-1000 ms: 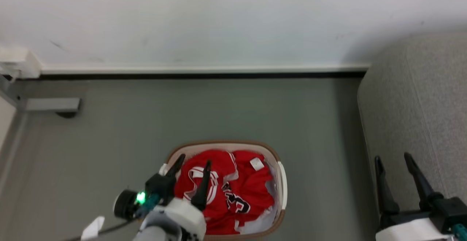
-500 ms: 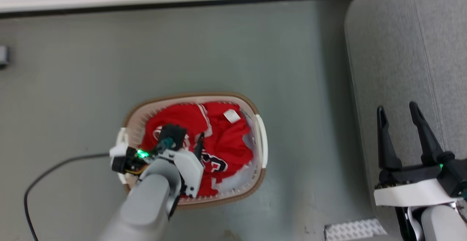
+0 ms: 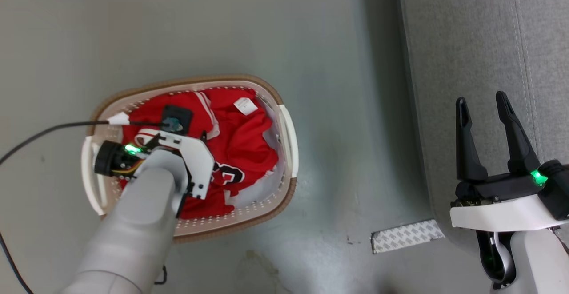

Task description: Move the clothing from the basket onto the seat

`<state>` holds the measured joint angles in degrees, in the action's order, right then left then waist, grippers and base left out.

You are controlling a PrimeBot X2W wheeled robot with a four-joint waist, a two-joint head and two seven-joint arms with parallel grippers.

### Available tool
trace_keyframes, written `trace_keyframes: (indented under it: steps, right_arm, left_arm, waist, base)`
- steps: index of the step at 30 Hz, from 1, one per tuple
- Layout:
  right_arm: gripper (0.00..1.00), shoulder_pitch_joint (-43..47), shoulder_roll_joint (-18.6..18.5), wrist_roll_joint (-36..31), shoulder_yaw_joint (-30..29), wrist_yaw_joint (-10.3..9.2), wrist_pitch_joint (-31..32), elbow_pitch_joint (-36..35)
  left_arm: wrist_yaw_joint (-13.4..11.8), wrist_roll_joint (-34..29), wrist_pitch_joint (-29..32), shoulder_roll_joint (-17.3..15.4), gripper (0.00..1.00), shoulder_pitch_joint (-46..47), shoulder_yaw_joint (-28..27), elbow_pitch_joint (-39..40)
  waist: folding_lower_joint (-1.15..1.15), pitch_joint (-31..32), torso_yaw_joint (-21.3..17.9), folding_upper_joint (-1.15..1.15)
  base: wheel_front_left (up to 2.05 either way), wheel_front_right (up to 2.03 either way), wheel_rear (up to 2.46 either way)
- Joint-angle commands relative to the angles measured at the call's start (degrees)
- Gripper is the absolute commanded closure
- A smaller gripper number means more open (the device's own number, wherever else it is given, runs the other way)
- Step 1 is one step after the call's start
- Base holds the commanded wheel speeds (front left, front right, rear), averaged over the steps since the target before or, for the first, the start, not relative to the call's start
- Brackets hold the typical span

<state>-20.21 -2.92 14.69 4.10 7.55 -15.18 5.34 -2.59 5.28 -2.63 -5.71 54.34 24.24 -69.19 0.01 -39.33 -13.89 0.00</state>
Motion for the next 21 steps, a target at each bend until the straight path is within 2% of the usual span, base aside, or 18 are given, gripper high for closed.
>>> trace_keyframes:
  steps: [1, 3, 6, 14, 21]
  right_arm:
    - [0.00, -1.1, 0.0, 1.0, 0.1, -0.12, 0.0, -0.3]
    - [0.00, -1.3, 0.0, 1.1, 0.4, -0.12, 0.0, -0.3]
    - [0.00, -2.1, 0.0, 1.7, 0.8, -0.12, 0.0, -0.6]
    - [0.00, -3.7, 0.0, 2.9, 1.5, -0.12, 0.0, -1.8]
    - [0.00, -4.3, 0.0, 3.6, 2.1, -0.12, 0.0, -2.3]
  left_arm:
    - [0.4, 1.1, 0.6, -0.5, 0.00, 1.1, -0.1, -0.8]
    - [0.6, 1.2, 1.4, -1.2, 0.00, 2.0, 0.0, -1.5]
    - [-0.4, 0.3, 2.5, -2.4, 0.00, 3.2, 0.6, -2.4]
    - [0.0, -0.9, 5.7, -5.5, 0.00, 7.0, 2.2, -3.6]
    - [-0.3, -1.3, 7.3, -6.5, 0.00, 9.5, 3.3, -4.0]
  waist:
    - [-0.01, -1.2, -1.0, 0.00]
    - [-0.01, -1.9, -1.5, 0.00]
    - [-0.01, -3.1, -2.4, 0.00]
    - [-0.01, -8.2, -4.2, 0.00]
    - [-0.01, -11.8, -4.7, 0.00]
  base:
    - [0.00, 0.00, 0.00]
    - [0.00, 0.00, 0.00]
    - [0.00, 0.00, 0.00]
    - [0.00, 0.00, 0.00]
    - [0.00, 0.00, 0.00]
